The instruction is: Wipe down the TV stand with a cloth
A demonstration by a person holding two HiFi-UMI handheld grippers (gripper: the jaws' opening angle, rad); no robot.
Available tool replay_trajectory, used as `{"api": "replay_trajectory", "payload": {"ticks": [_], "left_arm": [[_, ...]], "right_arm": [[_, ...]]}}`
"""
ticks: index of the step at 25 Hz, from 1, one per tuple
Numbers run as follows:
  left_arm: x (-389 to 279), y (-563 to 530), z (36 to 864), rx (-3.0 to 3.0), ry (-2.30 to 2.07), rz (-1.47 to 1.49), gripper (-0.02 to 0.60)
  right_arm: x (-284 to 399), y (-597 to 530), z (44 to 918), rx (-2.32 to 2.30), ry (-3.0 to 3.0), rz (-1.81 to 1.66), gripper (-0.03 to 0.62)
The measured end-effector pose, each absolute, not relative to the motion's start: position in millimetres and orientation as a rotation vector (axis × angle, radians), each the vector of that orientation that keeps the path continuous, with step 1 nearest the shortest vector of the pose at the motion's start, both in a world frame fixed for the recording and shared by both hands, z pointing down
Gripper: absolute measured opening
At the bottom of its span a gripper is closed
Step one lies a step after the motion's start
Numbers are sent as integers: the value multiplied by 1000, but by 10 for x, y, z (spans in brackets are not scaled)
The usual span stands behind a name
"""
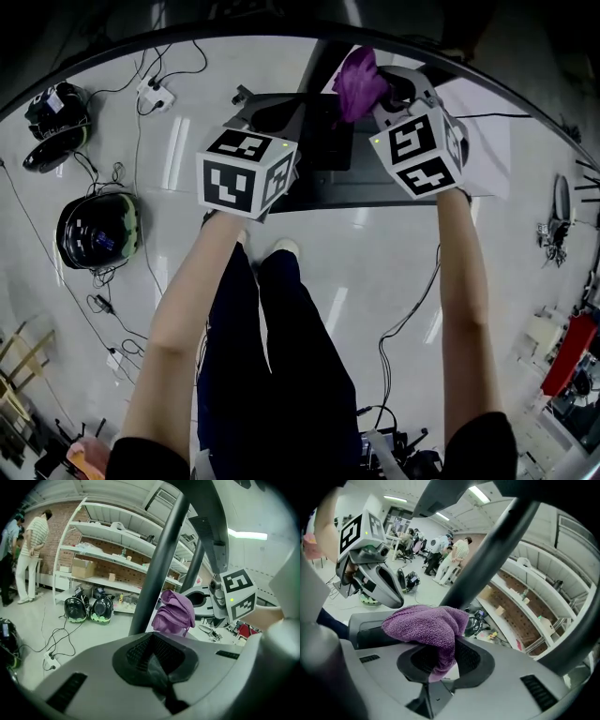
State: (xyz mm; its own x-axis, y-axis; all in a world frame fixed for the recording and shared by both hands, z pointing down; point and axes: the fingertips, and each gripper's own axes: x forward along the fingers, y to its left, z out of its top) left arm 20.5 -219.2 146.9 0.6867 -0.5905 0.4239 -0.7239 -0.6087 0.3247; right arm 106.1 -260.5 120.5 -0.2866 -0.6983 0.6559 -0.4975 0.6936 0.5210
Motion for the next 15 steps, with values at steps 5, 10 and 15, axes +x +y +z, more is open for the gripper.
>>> {"api": "replay_trajectory", "payload": {"ticks": [5,10,15], "left_arm": [[335,-2178,1249,2481,-992,380,6],[433,-2183,1019,2528,-977,365,6],[426,-2217,954,2547,-975,366,6]], "right_arm": [[1230,-2690,803,1153,-2008,-281,98],[1350,-2774,403,1364,-2052,-342,98],[1359,-2873,176,1533,-2124,-367,98]]}}
